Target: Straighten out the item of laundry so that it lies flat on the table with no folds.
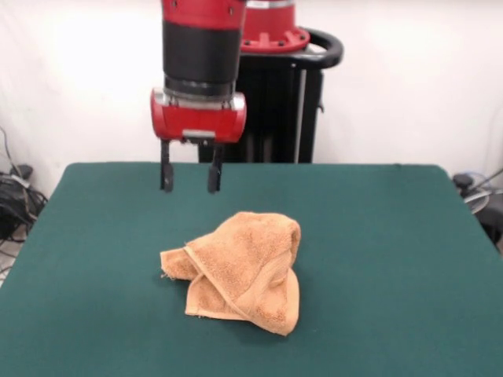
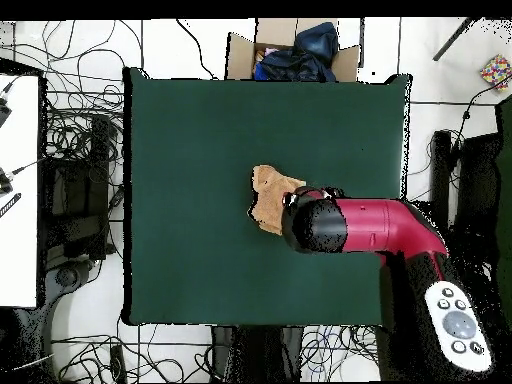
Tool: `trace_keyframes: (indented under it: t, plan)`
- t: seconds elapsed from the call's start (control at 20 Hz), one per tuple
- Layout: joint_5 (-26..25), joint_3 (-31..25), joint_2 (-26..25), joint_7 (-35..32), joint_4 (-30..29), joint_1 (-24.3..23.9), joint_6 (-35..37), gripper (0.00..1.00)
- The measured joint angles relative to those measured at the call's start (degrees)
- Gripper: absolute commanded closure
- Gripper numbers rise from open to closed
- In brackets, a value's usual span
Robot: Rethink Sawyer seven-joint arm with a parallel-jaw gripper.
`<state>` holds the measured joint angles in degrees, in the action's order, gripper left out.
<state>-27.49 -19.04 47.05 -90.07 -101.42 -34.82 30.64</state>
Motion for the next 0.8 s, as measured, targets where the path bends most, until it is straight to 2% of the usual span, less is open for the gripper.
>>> trace_keyframes:
  t: [0.35,0.45,0.8]
  plan:
    - [-2.0,0.2,-6.7,0.0,1.0,0.3,-4.2,0.00]
    - [-2.9,0.3,-10.7,0.0,1.9,0.7,-6.4,0.00]
    - [-3.2,0.8,-15.3,0.0,3.0,2.1,-9.1,0.00]
